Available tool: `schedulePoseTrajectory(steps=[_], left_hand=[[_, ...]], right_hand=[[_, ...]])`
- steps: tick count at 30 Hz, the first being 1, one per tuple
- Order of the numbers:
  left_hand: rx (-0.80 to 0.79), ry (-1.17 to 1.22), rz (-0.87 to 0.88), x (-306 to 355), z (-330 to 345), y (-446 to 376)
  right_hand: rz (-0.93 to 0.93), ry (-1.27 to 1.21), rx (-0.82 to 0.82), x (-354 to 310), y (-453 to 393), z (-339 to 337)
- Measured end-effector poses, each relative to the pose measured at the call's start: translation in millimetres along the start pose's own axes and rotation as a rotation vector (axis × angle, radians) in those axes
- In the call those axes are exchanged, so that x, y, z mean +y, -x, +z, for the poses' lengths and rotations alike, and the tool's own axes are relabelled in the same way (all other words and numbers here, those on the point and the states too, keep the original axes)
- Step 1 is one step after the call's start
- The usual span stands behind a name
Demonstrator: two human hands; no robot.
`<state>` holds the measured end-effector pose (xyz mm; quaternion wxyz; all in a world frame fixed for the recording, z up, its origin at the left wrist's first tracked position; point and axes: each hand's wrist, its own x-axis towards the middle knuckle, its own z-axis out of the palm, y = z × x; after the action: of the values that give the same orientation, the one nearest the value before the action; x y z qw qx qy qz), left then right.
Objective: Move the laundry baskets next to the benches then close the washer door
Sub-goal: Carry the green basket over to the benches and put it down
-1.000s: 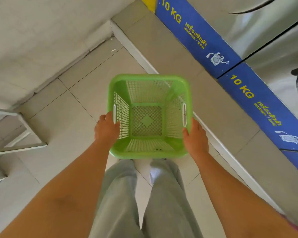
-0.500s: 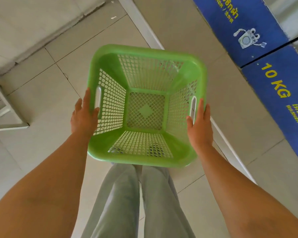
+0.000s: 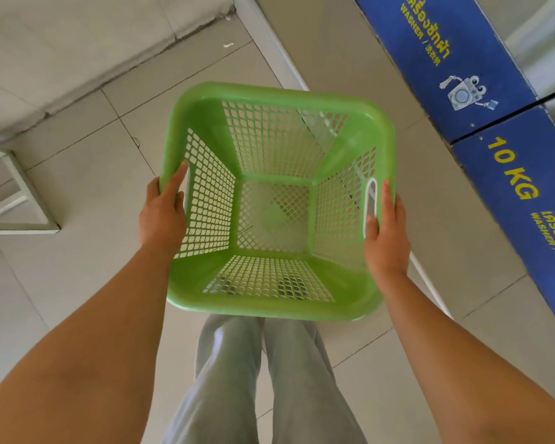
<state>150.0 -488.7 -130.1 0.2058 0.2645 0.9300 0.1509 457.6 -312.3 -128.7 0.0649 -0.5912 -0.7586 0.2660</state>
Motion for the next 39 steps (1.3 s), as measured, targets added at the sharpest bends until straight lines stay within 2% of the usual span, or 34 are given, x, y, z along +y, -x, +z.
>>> schedulePoseTrajectory(steps=[12, 20, 29, 33, 39], left_hand=[[0.184, 0.144, -0.247, -28.3, -171.6, 108.0], [0.374, 0.270, -0.501, -63.7, -231.0, 214.6], [0.594, 0.385, -0.828, -126.2, -253.0, 333.3], [0.674, 0.417, -0.948, -171.0, -258.5, 386.3], [0.734, 0.442, -1.085, -257.1, -273.4, 457.1]], right_hand=[[-0.244, -0.017, -0.039, -142.6, 64.4, -96.5], [-0.494, 0.026, -0.156, -221.3, 105.4, -136.6], [-0.882, 0.111, -0.378, -312.7, 158.8, -112.4], [-0.983, 0.153, -0.488, -358.1, 206.4, -86.2], [-1.125, 0.251, -0.528, -417.4, 301.6, -31.7]])
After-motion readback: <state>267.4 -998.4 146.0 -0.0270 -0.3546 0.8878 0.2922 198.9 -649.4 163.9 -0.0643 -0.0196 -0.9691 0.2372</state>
